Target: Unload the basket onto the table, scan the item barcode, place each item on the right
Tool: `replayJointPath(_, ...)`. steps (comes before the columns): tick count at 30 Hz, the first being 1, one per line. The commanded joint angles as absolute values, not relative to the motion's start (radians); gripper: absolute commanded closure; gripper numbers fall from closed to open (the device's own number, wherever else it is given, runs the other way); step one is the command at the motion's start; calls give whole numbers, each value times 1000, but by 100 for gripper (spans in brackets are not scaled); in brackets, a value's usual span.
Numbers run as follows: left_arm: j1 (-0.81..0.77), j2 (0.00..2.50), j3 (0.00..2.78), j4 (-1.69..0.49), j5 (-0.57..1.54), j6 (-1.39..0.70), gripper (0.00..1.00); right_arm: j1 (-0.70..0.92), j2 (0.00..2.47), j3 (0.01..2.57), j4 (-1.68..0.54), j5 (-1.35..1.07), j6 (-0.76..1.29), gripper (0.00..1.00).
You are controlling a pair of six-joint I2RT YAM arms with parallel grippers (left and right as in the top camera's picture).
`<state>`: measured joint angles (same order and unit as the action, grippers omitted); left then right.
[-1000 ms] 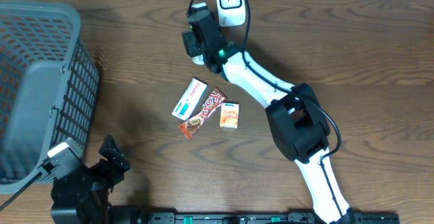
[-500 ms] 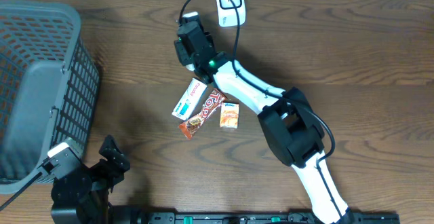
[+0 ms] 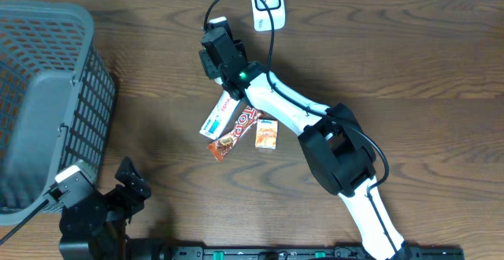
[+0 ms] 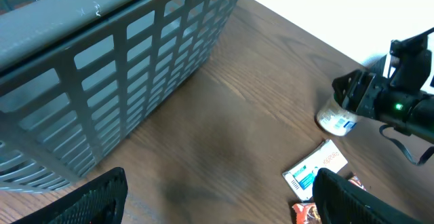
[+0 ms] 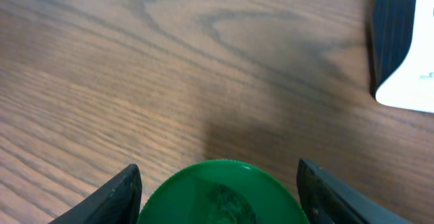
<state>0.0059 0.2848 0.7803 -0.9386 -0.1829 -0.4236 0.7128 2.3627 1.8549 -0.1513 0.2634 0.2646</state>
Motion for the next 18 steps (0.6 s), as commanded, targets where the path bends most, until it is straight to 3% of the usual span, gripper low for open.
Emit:
replayJointPath(1,11,281,785,-939,-188,-436,12,719,2345,1855,-128,288,273,27)
replayJointPath(7,11,281,785,-939,-188,-436,12,724,2345,1855,-131,287,273,26)
replayJointPath(10,11,281,785,-939,-188,-436,12,725,2330,1855,-143,288,273,18)
replayJointPath(11,11,281,785,-939,-189,-436,12,726,2319,1855,-150,288,273,14)
replayJointPath(12,11,281,785,-939,-188,-436,12,726,2308,1855,-160,287,274,2)
replayJointPath(13,11,281,785,-939,-189,-436,12,726,2290,1858,-180,288,282,1)
replayJointPath(18,11,281,785,-939,-188,-436,12,715,2218,2015,-522,251,415,1)
